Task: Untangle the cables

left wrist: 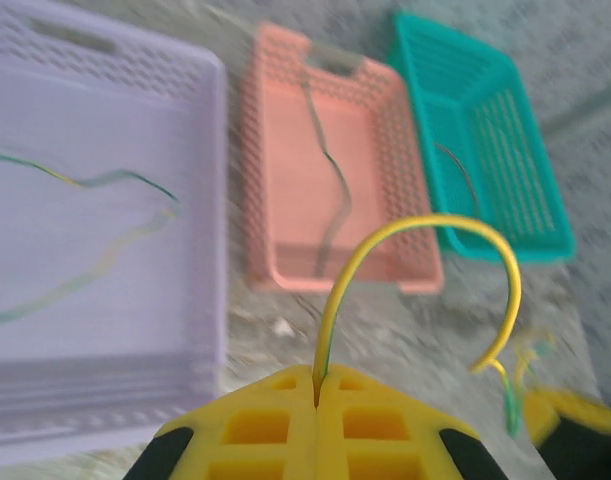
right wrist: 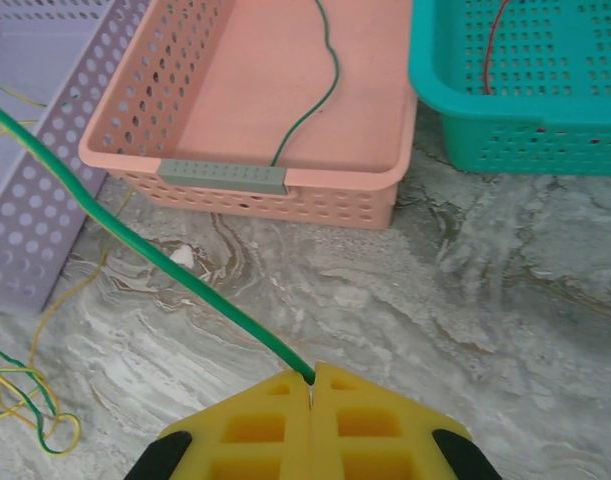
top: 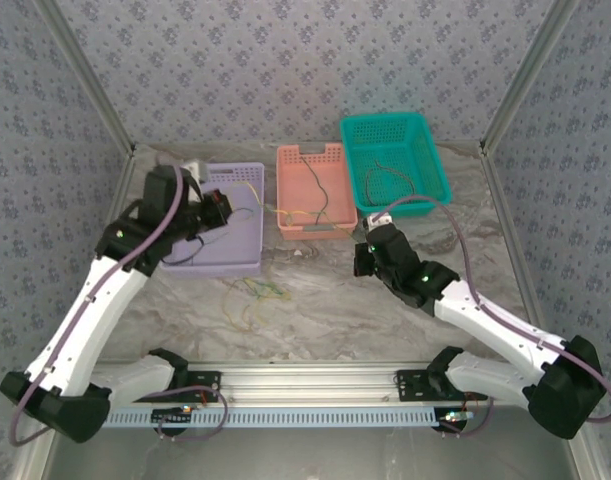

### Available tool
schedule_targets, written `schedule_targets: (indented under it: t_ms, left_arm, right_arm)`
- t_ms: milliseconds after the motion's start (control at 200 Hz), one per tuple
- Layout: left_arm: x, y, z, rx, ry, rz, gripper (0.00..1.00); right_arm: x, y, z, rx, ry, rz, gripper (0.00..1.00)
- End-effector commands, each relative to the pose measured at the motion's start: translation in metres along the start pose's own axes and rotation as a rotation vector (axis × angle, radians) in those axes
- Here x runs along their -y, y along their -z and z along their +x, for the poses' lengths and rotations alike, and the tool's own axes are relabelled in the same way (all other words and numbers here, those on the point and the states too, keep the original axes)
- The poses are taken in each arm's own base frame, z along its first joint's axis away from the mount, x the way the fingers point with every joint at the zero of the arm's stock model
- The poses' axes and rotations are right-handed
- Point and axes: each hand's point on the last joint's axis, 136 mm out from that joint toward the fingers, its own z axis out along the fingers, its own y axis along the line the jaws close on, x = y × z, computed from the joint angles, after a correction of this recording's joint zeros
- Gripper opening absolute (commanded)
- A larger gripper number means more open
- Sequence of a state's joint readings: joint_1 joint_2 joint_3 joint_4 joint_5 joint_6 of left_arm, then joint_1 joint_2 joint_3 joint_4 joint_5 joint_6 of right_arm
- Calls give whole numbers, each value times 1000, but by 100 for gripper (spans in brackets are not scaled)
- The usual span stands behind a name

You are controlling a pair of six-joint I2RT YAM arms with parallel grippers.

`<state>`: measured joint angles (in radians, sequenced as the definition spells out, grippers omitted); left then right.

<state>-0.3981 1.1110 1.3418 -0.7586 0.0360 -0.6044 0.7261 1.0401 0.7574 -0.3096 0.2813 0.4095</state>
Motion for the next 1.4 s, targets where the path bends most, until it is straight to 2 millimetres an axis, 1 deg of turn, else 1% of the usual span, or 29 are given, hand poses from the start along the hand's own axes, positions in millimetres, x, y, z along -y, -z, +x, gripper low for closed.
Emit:
schedule_targets:
  t_ms: [0,65,155,215,255,320,390,445,480,530,545,600,630,645,675,715,809,904,934,949,954,969,1034,1109,1169,1269,1334,1394]
  left_arm:
    - [-35,-1,-26,14,-42,-153,0]
    - [-47,-5,-38,24,-45,-209,0]
    - [-62,-3,-53,44,-51,-281,0]
    - [-69,0,-61,57,-42,-299,0]
    - [-69,2,-65,66,-41,-298,0]
    - [-58,-1,-66,51,-51,-228,0]
    - [-36,-4,-64,31,-68,-103,0]
    - [-19,-2,-61,32,-84,-11,0]
    - [-11,1,-60,46,-101,30,0]
    - [-4,6,-57,64,-119,66,0]
    - [-3,7,-56,70,-125,73,0]
    - [3,9,-52,84,-138,101,0]
    - [5,8,-45,71,-142,116,0]
    - [9,9,-47,93,-152,136,0]
    - [13,7,-43,96,-161,151,0]
    - [19,6,-37,98,-173,175,0]
    - [32,2,-22,99,-194,223,0]
    - [44,-1,-7,99,-209,254,0]
    - [47,-2,-2,95,-219,252,0]
    - [48,-2,1,93,-224,252,0]
    - [49,-2,2,93,-226,253,0]
    - [51,-3,4,89,-231,254,0]
    - [57,-6,15,76,-248,261,0]
    - [62,-9,24,66,-260,259,0]
    - [64,-12,30,57,-266,260,0]
    - [67,-12,35,53,-275,259,0]
    - [68,-11,36,51,-277,261,0]
    - [69,-10,36,52,-278,261,0]
  right_arm:
    - [25,16,3,3,26,137,0]
    - [31,22,3,15,17,160,0]
    - [39,30,5,17,9,194,0]
    - [44,34,8,10,7,209,0]
    - [45,35,8,8,5,211,0]
    - [44,34,9,0,-2,197,0]
    - [35,33,5,-3,-26,155,0]
    - [18,35,-2,-6,-59,64,0]
    - [5,38,-11,3,-101,3,0]
    - [-11,44,-25,13,-184,-79,0]
    - [-17,45,-29,13,-211,-108,3]
    - [-39,50,-47,9,-339,-218,24]
    - [-49,53,-57,11,-409,-268,34]
    - [-54,52,-60,7,-444,-287,39]
    - [-63,52,-68,2,-518,-325,48]
    - [-76,52,-80,2,-609,-383,54]
    - [-98,48,-106,28,-732,-456,61]
    - [-112,42,-125,33,-766,-452,62]
    - [-119,39,-130,25,-767,-450,62]
    - [-121,35,-128,15,-766,-443,62]
    - [-123,38,-133,22,-768,-450,62]
    - [-127,39,-138,23,-772,-457,62]
    - [-139,31,-141,6,-786,-454,61]
    - [-152,19,-140,-21,-793,-458,58]
    - [-159,11,-138,-32,-783,-455,48]
    - [-156,-2,-127,-65,-757,-394,35]
    - [-152,-8,-119,-87,-744,-353,32]
    - [-148,-10,-115,-92,-737,-333,32]
